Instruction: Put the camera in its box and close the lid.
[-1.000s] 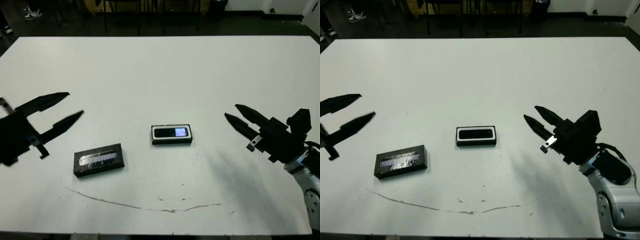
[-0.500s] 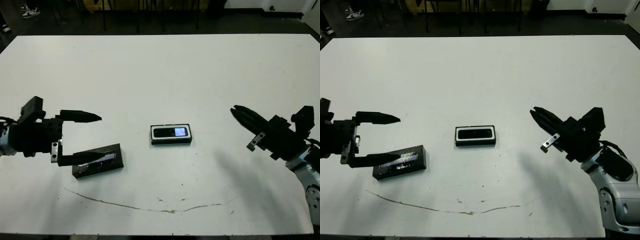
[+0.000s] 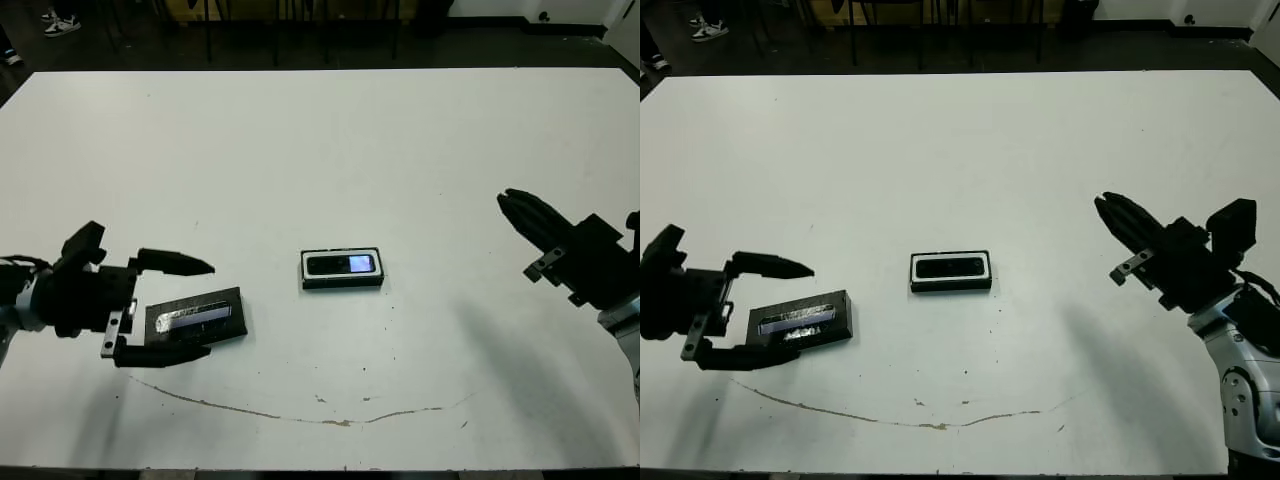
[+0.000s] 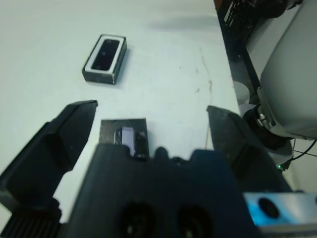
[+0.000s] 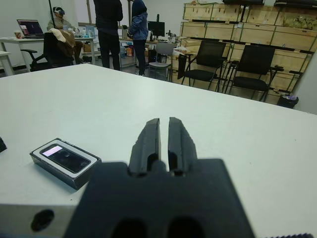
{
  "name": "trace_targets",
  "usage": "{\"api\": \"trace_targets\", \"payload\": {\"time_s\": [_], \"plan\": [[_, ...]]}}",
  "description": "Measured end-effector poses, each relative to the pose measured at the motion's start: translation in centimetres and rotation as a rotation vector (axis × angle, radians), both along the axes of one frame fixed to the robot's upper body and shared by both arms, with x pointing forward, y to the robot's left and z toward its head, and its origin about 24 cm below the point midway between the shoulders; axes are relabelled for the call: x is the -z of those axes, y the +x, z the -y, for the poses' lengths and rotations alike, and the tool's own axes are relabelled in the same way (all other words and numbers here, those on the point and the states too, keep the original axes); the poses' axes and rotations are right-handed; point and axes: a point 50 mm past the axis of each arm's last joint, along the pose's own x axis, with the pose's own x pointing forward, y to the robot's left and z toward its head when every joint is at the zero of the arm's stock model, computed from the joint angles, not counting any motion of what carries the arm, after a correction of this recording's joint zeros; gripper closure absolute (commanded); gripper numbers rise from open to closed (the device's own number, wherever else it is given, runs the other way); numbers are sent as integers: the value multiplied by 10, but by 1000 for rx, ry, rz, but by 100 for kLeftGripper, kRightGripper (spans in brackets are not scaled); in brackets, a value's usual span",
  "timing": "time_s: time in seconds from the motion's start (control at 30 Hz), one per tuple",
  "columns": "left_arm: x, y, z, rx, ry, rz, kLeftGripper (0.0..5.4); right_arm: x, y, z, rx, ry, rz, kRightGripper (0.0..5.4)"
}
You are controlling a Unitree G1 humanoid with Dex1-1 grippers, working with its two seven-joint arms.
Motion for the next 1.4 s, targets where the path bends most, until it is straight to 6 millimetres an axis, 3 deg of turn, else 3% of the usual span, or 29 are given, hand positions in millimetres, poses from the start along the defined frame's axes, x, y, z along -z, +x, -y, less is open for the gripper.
{"api": "trace_targets", "payload": {"time_s": [0.47,0.67,1.03,1.13,1.4], "plan": [[25,-4,-10,-58,88,-26,1,-2,0,2,-1,-16,1,540],[27,-5,-15,-80,103,-25,1,-4,1,4,4,-45,9,540],[41,-4,-26,-148,89,-160,1,-4,0,4,-7,-57,11,540],[42,-2,-28,-179,80,-205,30,-4,0,4,-16,-60,17,540],[42,-3,-23,-242,79,-234,177,1,1,7,-26,-56,2,540]]}}
